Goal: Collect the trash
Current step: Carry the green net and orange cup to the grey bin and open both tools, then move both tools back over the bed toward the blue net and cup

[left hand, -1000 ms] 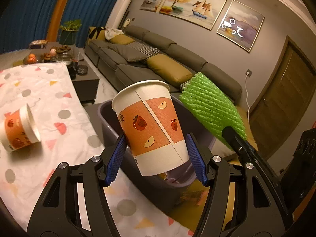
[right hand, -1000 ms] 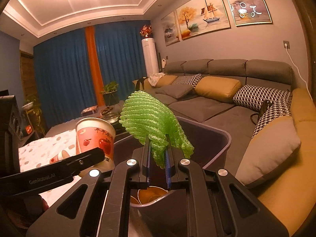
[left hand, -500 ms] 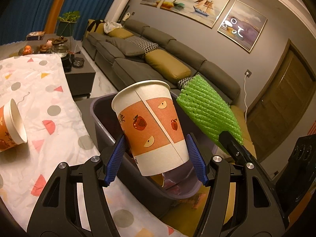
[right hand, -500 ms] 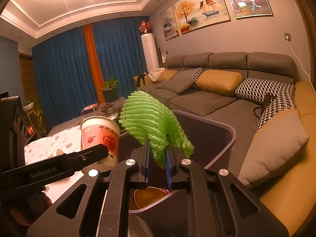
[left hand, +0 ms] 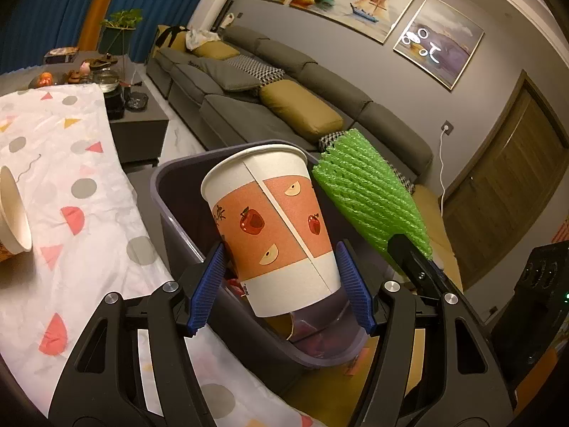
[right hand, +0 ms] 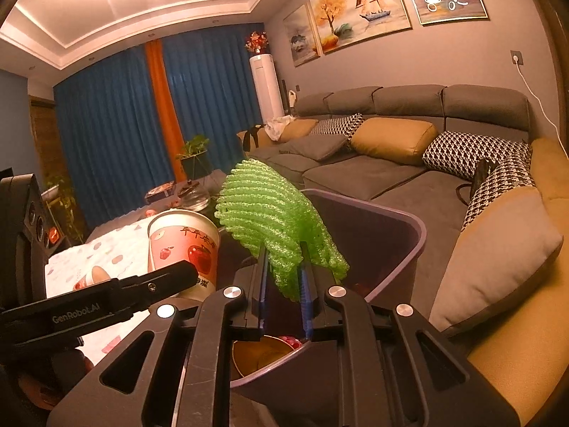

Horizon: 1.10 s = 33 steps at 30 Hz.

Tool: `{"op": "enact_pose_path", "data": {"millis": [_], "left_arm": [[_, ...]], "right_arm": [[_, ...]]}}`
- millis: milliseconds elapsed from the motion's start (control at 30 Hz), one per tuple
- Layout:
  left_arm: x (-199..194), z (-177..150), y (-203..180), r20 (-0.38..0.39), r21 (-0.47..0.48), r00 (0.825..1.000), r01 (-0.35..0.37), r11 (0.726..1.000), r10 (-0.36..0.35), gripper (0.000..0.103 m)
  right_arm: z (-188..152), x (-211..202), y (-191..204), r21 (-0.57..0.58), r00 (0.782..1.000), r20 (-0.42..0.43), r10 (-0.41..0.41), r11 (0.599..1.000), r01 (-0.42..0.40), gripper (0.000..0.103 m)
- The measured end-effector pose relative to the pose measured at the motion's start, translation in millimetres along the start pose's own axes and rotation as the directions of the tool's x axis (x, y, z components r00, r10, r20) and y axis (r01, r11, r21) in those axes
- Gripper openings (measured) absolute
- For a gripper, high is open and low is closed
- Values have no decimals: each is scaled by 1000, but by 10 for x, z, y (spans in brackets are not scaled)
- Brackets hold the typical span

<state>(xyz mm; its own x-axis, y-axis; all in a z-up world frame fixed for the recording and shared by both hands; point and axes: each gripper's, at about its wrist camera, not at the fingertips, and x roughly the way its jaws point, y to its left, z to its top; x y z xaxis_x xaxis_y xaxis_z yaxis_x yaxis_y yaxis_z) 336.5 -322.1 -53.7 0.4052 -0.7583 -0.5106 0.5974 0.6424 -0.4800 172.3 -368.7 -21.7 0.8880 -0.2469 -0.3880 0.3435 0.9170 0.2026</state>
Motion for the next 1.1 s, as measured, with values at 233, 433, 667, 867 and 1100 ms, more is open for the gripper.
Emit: {"op": "enact_pose_path", "data": {"millis": [233,433,667,867,1100], "left_arm": [[30,-10,-46,-22,10,1000,12,1000,-11,68],[-88,-19,34,-9,-21,1000,-19,1000,19,79],[-562,-132,139,64,-50,992,-109,993,113,85],[-1129,-323,269,124,-80,957,-256,963,264,88],[-1863,-601,532,178,-91,880,-430,898,440,88]], "right_arm": [[30,47,-48,21,1000,-10,-1,1000,1,25],[30,-1,-80,25,1000,-3,-14,1000,14,39],[35,-196,-19,11,999,30,-18,1000,17,56],[-43,-469,154,-35,999,51,-20,999,22,79],[-164,-709,452,-75,998,47,37,997,-33,86]]}}
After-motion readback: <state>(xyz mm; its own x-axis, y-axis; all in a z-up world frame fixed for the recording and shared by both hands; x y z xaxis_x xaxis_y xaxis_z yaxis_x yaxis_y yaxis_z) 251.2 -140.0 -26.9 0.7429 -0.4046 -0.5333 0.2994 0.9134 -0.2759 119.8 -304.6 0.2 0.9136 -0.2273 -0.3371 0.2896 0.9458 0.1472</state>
